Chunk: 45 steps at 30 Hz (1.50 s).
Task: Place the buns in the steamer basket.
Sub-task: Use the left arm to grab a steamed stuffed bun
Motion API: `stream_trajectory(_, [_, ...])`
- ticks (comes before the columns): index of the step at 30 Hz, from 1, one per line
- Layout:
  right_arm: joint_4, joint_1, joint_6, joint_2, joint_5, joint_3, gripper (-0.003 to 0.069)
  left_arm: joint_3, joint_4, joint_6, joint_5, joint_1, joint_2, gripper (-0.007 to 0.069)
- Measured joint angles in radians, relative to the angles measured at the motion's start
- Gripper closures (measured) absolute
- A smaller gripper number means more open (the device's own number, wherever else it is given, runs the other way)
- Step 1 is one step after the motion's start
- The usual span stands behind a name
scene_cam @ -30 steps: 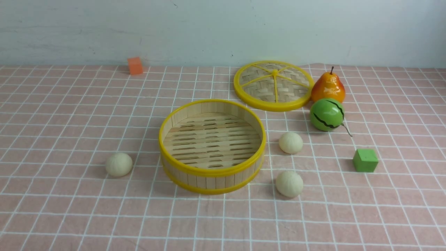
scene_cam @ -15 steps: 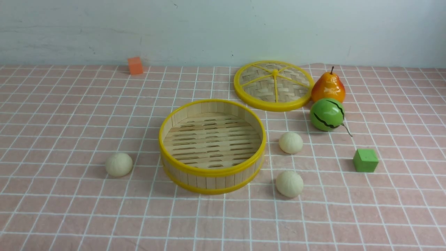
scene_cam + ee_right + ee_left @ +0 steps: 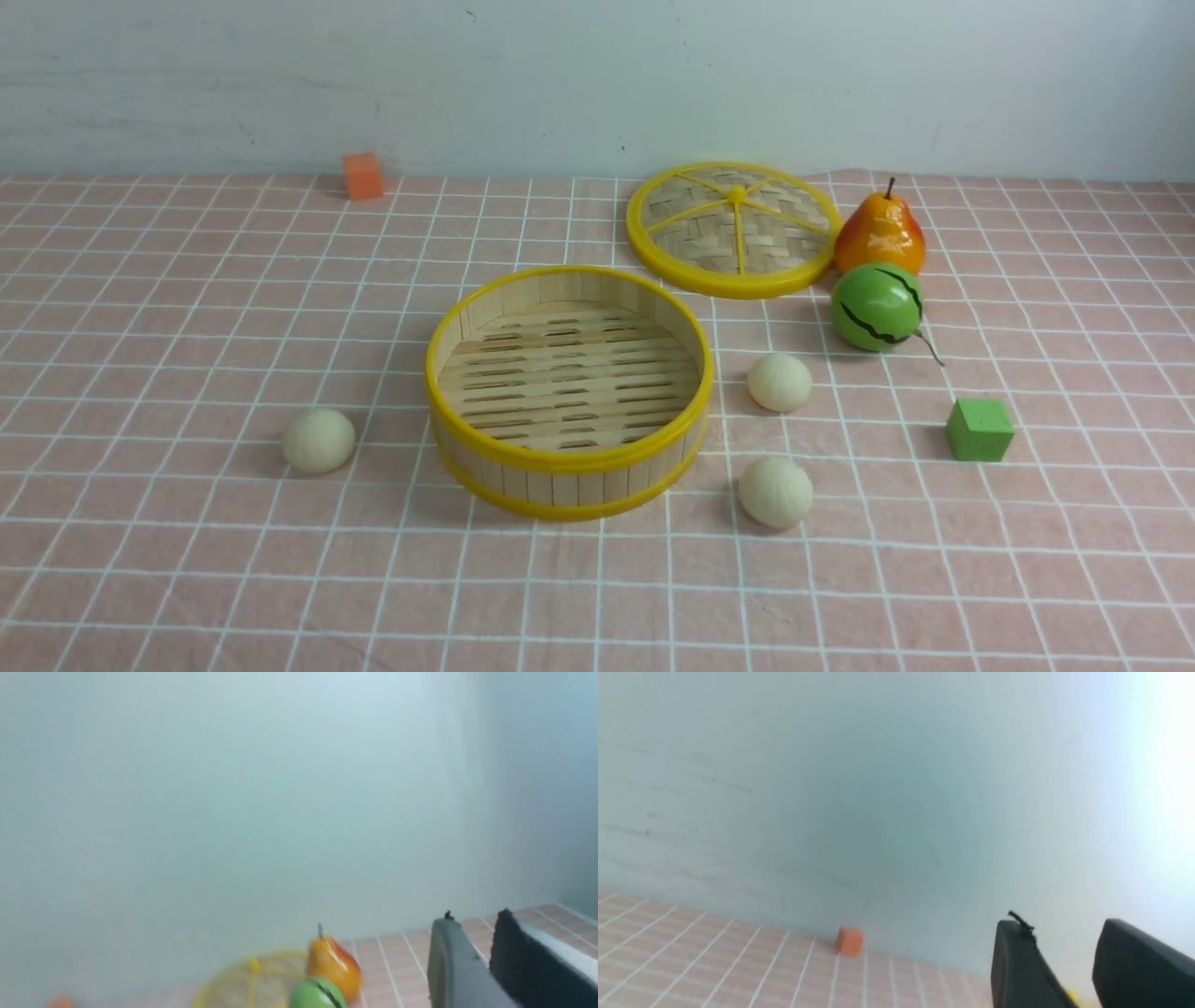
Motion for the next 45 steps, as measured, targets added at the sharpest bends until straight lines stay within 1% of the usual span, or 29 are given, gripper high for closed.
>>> stream_trajectory(1, [0.003, 0.0, 0.023, 0.0, -0.01, 0.0, 0.052, 0.0, -0.004, -0.025, -0.019, 0.0, 0.0, 0.0387])
stream_trajectory(2, [0.026, 0.0, 0.1, 0.0, -0.08, 0.0, 0.0519, 0.0, -0.014, -0.122, -0.075, 0.0, 0.0, 0.0387])
stream_trajectory(4, [0.032, 0.0, 0.159, 0.006, -0.134, 0.0, 0.0519, -0.017, -0.004, -0.256, -0.095, 0.0, 0.0, 0.0396])
stream_trajectory(5, [0.031, 0.0, 0.169, 0.014, -0.137, -0.002, 0.0519, -0.03, 0.007, -0.288, -0.08, 0.0, 0.0, 0.0403])
stream_trajectory(7, [0.02, 0.0, 0.183, 0.055, -0.115, -0.034, 0.0535, -0.107, 0.07, -0.328, -0.031, 0.0, 0.034, 0.0446])
stream_trajectory(8, [0.007, 0.0, 0.183, 0.079, -0.095, -0.059, 0.0549, -0.149, 0.1, -0.336, -0.009, 0.0, 0.062, 0.047])
stream_trajectory(9, [-0.014, 0.0, 0.182, 0.12, -0.068, -0.097, 0.0572, -0.233, 0.155, -0.343, 0.035, 0.0, 0.125, 0.0518])
stream_trajectory(11, [-0.079, 0.0, 0.168, 0.194, -0.008, -0.186, 0.0632, -0.343, 0.212, -0.347, 0.086, 0.0, 0.222, 0.0584])
stream_trajectory(12, [-0.093, 0.0, 0.166, 0.212, 0.004, -0.196, 0.0638, -0.354, 0.224, -0.348, 0.097, 0.0, 0.233, 0.0591])
stream_trajectory(13, [-0.151, 0.0, 0.149, 0.276, 0.052, -0.266, 0.067, -0.428, 0.26, -0.348, 0.131, 0.0, 0.316, 0.0636])
stream_trajectory(15, [-0.241, 0.0, 0.146, 0.392, 0.168, -0.365, 0.0676, -0.523, 0.305, -0.352, 0.165, 0.0, 0.472, 0.0638])
stream_trajectory(18, [-0.297, 0.0, 0.146, 0.52, 0.345, -0.461, 0.067, -0.626, 0.344, -0.378, 0.272, -0.008, 0.654, 0.0638])
stream_trajectory(19, [-0.299, 0.0, 0.146, 0.53, 0.374, -0.467, 0.0669, -0.643, 0.347, -0.381, 0.285, -0.012, 0.681, 0.0638])
stream_trajectory(20, [-0.308, 0.0, 0.143, 0.609, 0.487, -0.514, 0.0666, -0.709, 0.362, -0.395, 0.413, -0.03, 0.773, 0.0638])
stream_trajectory(22, [-0.314, 0.012, 0.127, 0.697, 0.627, -0.574, 0.0665, -0.796, 0.369, -0.386, 0.578, -0.07, 0.886, 0.0638])
stream_trajectory(24, [-0.312, 0.048, 0.1, 0.78, 0.729, -0.613, 0.0664, -0.873, 0.372, -0.347, 0.733, -0.123, 0.997, 0.0638])
stream_trajectory(27, [-0.278, 0.132, 0.019, 0.926, 0.793, -0.646, 0.0662, -0.974, 0.366, -0.27, 0.899, -0.173, 1.192, 0.0638])
stream_trajectory(31, [-0.186, 0.263, -0.118, 1.071, 0.906, -0.701, 0.0662, -1.061, 0.361, -0.249, 0.963, -0.182, 1.371, 0.0638])
stream_trajectory(32, [-0.183, 0.263, -0.118, 1.076, 0.911, -0.704, 0.0662, -1.065, 0.361, -0.249, 0.964, -0.182, 1.371, 0.0638])
stream_trajectory(33, [-0.167, 0.311, -0.167, 1.111, 0.945, -0.723, 0.0661, -1.096, 0.361, -0.248, 0.967, -0.182, 1.419, 0.0638])
stream_trajectory(35, [-0.159, 0.334, -0.184, 1.126, 0.948, -0.731, 0.0661, -1.112, 0.361, -0.249, 0.97, -0.182, 1.446, 0.0638])
stream_trajectory(37, [-0.151, 0.356, -0.195, 1.14, 0.946, -0.736, 0.0659, -1.144, 0.361, -0.251, 0.97, -0.18, 1.49, 0.0634])
stream_trajectory(40, [-0.148, 0.36, -0.2, 1.144, 0.935, -0.739, 0.0658, -1.205, 0.34, -0.243, 0.981, -0.147, 1.582, 0.0557])
stream_trajectory(43, [-0.146, 0.36, -0.204, 1.144, 0.918, -0.739, 0.0659, -1.272, 0.299, -0.204, 1.028, -0.092, 1.685, 0.0414])
stream_trajectory(44, [-0.146, 0.36, -0.204, 1.144, 0.918, -0.739, 0.0659, -1.276, 0.296, -0.2, 1.032, -0.085, 1.692, 0.0403])
stream_trajectory(45, [-0.141, 0.36, -0.206, 1.144, 0.91, -0.739, 0.0657, -1.312, 0.275, -0.173, 1.063, -0.066, 1.745, 0.032])
